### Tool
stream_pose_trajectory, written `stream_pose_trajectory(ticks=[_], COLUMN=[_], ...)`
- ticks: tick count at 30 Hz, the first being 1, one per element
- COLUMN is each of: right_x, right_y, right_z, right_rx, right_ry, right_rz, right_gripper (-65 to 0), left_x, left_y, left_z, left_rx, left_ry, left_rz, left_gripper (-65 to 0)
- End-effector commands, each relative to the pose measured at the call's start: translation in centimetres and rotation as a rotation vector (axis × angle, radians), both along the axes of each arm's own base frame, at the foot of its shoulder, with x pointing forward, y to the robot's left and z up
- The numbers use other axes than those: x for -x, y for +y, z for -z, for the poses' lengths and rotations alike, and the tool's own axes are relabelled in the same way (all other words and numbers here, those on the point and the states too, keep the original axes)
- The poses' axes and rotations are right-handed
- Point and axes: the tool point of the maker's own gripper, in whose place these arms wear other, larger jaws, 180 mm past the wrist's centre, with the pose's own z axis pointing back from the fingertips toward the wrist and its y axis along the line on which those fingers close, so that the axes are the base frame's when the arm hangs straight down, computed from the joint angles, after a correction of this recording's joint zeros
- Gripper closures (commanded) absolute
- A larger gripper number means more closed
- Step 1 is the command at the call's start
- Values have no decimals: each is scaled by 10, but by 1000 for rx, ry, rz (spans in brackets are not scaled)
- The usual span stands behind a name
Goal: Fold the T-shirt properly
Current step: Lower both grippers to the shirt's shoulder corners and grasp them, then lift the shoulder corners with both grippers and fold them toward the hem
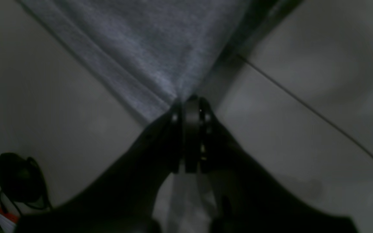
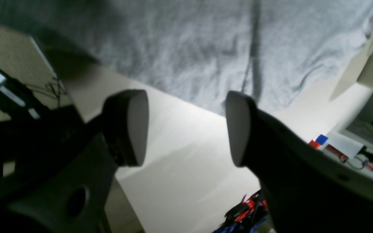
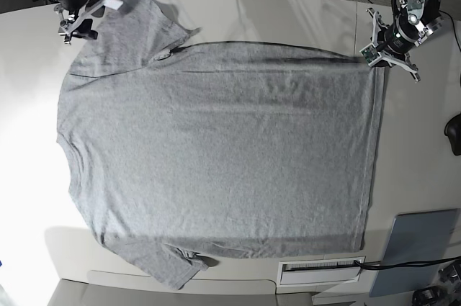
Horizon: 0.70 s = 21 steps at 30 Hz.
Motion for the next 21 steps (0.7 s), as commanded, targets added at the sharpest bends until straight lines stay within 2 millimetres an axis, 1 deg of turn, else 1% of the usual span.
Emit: stream_pose_trajectory(ticks=[1,10,13,16,19,21], right_x=[-6,-12,-10,-9,-13,-15], right_y=[-3,-13,-8,-3,0,6], right_z=[-5,7,17,30,42,47], right_rx=[22,29,20,25,39,31], right_ry=[-24,-18,2,23,21,23], right_rz=[-27,-24,-33,-52,-62,-74], right_gripper=[-366,-366,-366,-366,-366,-366], left_x=[27,27,27,27,27,27], left_y=[4,1,1,1,0,0], left_z=[15,15,15,15,15,16], left_rx=[-38,-26,-26,-26,-24,-22], left_ry=[117,116,116,116,116,116], left_rz=[32,28,28,28,26,25], left_gripper=[0,0,0,0,0,0])
